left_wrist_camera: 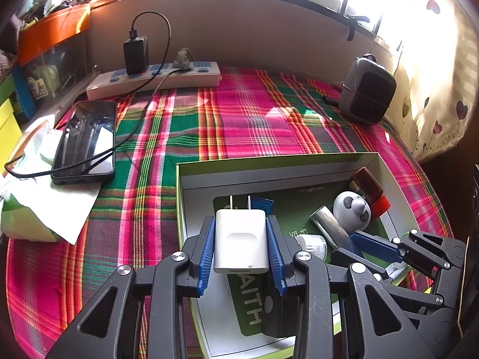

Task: Organize rigid objects
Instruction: 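Lower the white charger with the left tool while the right tool lowers the grey stick into the box, then open the left tool to release the charger while the right tool releases the stick in the box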

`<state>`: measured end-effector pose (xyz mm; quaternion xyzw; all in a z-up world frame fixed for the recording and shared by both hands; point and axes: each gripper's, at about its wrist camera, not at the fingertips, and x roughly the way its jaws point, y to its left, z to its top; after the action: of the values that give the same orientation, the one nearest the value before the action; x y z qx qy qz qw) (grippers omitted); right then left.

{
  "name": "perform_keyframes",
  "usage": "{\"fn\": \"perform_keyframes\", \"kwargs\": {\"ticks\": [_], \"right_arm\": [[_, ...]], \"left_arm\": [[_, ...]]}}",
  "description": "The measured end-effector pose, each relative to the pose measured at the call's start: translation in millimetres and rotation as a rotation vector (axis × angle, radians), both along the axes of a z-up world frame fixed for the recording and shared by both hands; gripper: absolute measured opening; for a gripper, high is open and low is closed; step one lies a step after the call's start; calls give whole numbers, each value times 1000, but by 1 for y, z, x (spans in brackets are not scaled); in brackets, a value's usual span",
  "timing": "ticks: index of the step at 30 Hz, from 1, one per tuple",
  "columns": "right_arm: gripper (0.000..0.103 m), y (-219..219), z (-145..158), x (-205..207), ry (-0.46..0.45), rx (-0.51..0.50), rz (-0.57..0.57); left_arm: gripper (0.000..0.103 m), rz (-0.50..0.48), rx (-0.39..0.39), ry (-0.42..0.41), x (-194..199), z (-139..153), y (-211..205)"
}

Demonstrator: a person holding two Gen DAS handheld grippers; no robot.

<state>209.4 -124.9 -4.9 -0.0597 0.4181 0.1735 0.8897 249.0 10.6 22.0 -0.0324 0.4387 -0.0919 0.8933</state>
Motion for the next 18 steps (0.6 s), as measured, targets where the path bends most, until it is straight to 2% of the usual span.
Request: {"fn": "perform_keyframes", "kwargs": {"ticks": [13,18], "right_arm": [[25,0,1,0,-1,11,-5],[28,-1,2,-1,-3,18,-9]], "left_arm": [[32,1,-6,2,0,0,1],[33,4,-6,-4,-2,1,1]]}}
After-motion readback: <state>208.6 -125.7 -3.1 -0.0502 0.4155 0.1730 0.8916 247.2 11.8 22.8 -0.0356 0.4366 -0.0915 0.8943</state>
